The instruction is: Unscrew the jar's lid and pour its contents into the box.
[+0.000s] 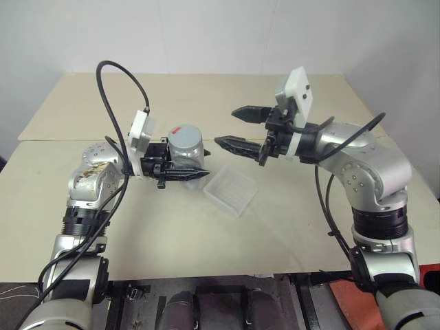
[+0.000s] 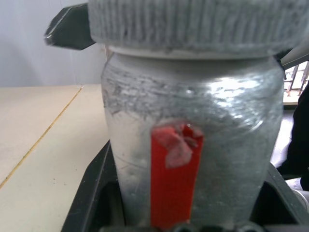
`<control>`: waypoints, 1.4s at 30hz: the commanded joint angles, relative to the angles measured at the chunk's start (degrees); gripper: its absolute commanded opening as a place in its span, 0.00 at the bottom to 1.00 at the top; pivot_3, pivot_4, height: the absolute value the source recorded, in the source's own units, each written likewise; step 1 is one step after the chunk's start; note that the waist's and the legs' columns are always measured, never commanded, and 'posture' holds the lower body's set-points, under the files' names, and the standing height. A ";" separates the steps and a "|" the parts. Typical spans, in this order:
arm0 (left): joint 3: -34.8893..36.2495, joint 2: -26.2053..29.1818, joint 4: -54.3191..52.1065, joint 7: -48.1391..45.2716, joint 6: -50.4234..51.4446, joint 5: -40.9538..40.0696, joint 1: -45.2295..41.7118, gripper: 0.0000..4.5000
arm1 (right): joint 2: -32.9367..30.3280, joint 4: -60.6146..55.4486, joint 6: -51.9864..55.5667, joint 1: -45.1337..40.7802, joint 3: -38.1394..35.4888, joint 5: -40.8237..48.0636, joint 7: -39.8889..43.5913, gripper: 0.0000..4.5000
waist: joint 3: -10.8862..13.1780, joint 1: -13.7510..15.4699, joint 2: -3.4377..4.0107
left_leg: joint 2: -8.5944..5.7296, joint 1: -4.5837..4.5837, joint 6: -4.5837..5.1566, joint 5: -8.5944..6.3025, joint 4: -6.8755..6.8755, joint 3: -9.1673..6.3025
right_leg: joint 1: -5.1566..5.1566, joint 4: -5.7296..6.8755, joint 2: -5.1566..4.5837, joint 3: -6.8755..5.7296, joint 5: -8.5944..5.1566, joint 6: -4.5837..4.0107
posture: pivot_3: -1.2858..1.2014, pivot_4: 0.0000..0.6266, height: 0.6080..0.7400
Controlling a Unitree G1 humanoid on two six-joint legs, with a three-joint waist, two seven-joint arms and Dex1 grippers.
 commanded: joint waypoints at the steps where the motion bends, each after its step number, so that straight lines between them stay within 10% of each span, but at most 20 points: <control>1: 0.32 -0.49 -0.48 0.31 -0.87 -0.44 -1.35 0.45 | 1.58 -4.89 1.36 -1.13 -1.34 3.74 -1.06 0.99 | 0.00 0.00 0.00 | 0.00 0.00 0.00 0.00 0.00 0.00 | 0.00 0.00 0.00 0.00 0.00 0.00 | 0.52 0.24 1.00; 42: 0.06 0.32 -1.84 0.38 -0.81 -0.64 -0.44 0.45 | 6.93 -0.47 1.88 -5.05 2.85 1.49 -2.92 0.99 | 0.00 -0.04 0.00 | 0.00 0.00 -0.01 0.01 0.00 0.01 | 0.00 0.02 0.00 -0.01 0.00 0.00 | 0.52 0.24 1.00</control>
